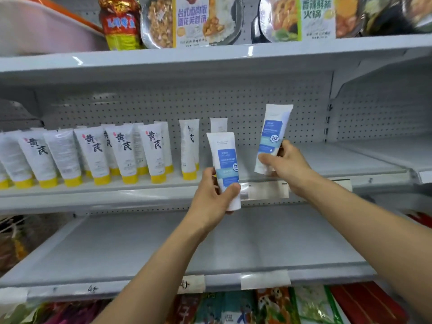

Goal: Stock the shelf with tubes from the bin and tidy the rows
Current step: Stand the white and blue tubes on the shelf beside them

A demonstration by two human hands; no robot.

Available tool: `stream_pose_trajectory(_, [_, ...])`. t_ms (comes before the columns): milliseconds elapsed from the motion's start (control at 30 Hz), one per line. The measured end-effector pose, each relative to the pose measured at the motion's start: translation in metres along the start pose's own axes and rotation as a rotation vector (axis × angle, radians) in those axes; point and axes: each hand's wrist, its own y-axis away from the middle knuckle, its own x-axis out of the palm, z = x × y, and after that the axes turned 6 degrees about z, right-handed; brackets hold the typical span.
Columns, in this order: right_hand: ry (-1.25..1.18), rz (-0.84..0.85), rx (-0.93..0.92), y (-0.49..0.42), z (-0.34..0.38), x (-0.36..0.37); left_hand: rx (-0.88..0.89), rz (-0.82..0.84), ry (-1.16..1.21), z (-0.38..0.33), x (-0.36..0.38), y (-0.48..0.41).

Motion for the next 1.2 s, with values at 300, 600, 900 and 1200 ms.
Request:
stream_pose_trajectory(300, [0.265,0.05,-0.008,-0.07,-0.027,0.008,0.026,-0.011,-0.011,0.012,-0.001,-0.026])
stream_pose_trajectory(600, [0.268,0.128,0.01,-0.114,-0.047,0.008,0.028,-0.054,-0.018,0.014,0.008,-0.039])
stream_pose_trajectory(900, [0.27,0.165,0.003,-0.145,-0.058,0.006,0.033,-0.105,-0.037,0.014,0.017,-0.041])
stream_pose_trajectory(1200, [0.287,0.202,0.033,-0.153,-0.063,0.003,-0.003,-0.116,-0.006,0.012,0.033,-0.047])
